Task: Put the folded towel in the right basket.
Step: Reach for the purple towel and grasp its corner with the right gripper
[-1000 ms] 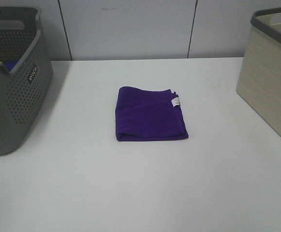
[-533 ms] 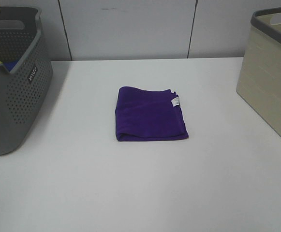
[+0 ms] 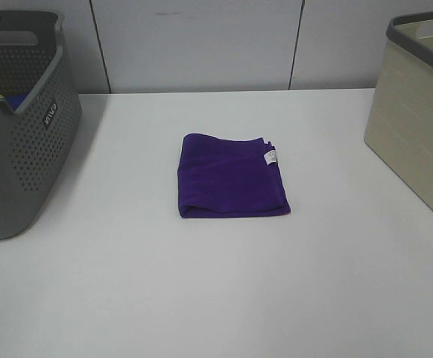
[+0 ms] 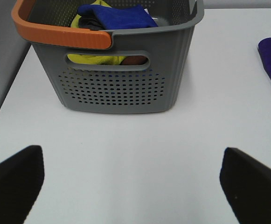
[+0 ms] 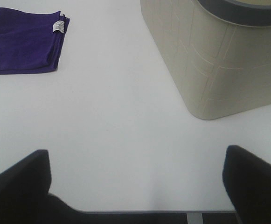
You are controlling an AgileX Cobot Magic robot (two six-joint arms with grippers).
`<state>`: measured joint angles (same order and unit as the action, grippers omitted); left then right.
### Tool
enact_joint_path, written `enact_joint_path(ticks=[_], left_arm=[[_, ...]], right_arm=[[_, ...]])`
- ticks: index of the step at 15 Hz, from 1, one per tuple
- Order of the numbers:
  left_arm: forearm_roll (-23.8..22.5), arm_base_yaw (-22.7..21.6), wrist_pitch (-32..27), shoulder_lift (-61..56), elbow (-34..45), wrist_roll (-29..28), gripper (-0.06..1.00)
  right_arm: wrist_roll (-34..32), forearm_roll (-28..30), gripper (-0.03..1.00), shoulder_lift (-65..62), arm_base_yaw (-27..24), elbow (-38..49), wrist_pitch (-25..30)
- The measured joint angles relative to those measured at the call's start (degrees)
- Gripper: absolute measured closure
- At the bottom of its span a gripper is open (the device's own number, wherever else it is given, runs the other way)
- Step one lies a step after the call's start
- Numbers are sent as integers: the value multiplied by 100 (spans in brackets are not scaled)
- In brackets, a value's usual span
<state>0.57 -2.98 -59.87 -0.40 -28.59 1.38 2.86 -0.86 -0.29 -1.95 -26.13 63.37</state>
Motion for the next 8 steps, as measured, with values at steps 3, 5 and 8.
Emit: enact_joint_path(ticks=[3,5,8], left_arm=[[0,0,0,0,0,0,-5],[0,0,0,0,0,0,-5],[0,0,0,0,0,0,-5]], right_arm=[[-6,0,1,0,0,0,0],[-6,0,1,0,0,0,0],[-6,0,1,0,0,0,0]])
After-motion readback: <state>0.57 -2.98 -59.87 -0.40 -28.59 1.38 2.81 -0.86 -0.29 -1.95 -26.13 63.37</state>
